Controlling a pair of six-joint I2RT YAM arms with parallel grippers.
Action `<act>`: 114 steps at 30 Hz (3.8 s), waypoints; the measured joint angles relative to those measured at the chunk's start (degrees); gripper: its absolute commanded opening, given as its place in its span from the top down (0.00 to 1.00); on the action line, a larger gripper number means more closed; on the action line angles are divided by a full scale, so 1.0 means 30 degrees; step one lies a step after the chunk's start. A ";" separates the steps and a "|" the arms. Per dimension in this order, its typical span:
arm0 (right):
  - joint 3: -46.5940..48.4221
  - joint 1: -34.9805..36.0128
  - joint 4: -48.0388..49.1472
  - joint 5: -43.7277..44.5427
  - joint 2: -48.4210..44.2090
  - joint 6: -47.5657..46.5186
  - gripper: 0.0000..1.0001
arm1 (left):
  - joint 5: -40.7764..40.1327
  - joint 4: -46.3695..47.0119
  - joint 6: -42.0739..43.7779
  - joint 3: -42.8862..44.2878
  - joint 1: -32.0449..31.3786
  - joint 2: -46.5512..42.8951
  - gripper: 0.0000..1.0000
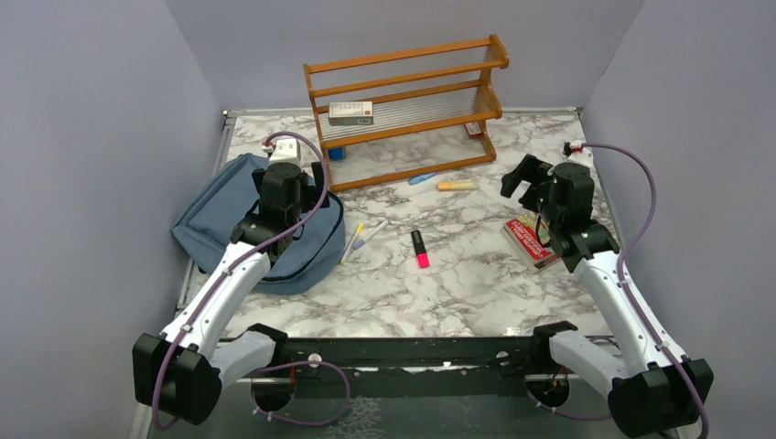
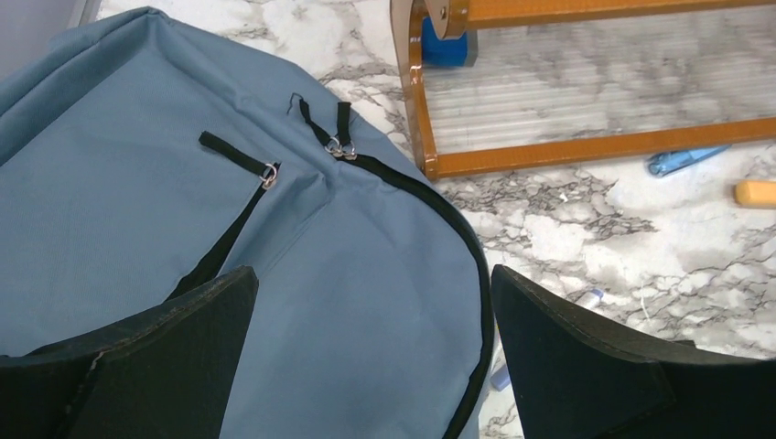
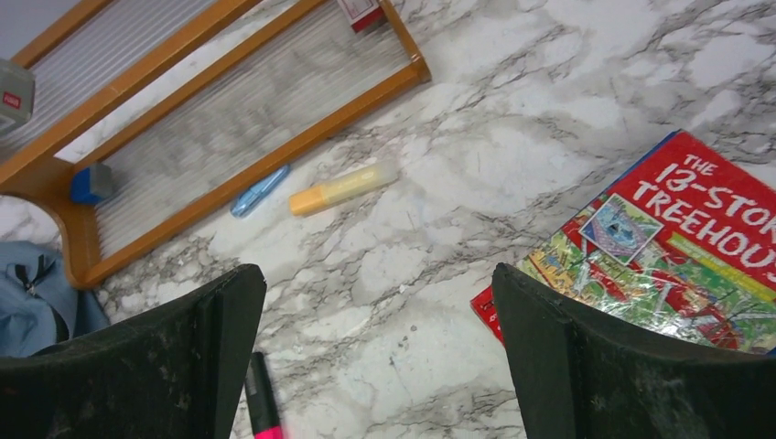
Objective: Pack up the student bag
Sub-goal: Adjust the student bag at the center of the board.
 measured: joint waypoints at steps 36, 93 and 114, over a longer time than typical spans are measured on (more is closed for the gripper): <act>0.4517 1.3019 0.6761 -0.6856 1.4469 1.0127 0.11 | -0.0131 -0.0648 0.0525 -0.0087 0.0903 -0.0430 0.03; 0.8357 1.4557 -0.0809 -0.6710 1.0994 0.1566 0.99 | 0.0831 -0.2171 -0.0175 0.2288 0.2011 -0.1632 0.02; 0.3752 0.9034 -0.3978 -0.3366 0.8648 -0.1486 0.50 | 0.4226 -0.2069 0.0335 0.2222 0.2011 0.1698 0.02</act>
